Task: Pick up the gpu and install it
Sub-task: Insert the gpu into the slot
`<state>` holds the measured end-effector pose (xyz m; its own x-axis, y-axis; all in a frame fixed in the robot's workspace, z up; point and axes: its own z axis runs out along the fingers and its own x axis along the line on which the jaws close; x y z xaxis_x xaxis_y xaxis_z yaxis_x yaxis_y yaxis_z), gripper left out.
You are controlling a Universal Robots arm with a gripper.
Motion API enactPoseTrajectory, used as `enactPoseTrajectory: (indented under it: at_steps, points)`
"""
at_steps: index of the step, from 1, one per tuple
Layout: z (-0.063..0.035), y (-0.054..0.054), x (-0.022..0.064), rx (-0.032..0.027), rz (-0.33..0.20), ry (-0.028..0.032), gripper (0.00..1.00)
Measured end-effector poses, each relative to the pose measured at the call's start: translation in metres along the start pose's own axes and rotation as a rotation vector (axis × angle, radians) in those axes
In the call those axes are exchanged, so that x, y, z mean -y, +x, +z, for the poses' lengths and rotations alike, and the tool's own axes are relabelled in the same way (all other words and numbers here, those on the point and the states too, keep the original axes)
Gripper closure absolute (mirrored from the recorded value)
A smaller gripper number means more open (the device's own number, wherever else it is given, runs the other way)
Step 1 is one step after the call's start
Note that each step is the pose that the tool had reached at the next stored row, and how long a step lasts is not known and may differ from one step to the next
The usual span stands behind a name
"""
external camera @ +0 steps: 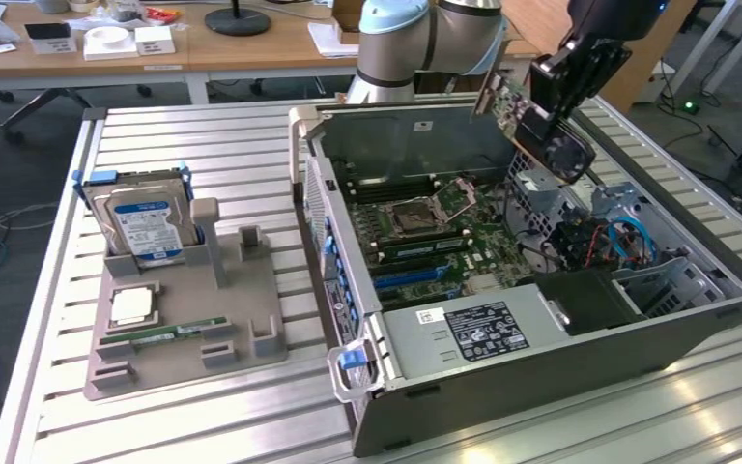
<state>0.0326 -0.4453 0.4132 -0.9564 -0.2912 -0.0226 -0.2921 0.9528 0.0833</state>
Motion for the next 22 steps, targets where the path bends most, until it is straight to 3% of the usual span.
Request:
enactPoseTrajectory:
  at_steps: [22]
  points:
    - [0.0002, 0.0000, 0.0000, -0.0277, -0.332, -0.0075, 0.73]
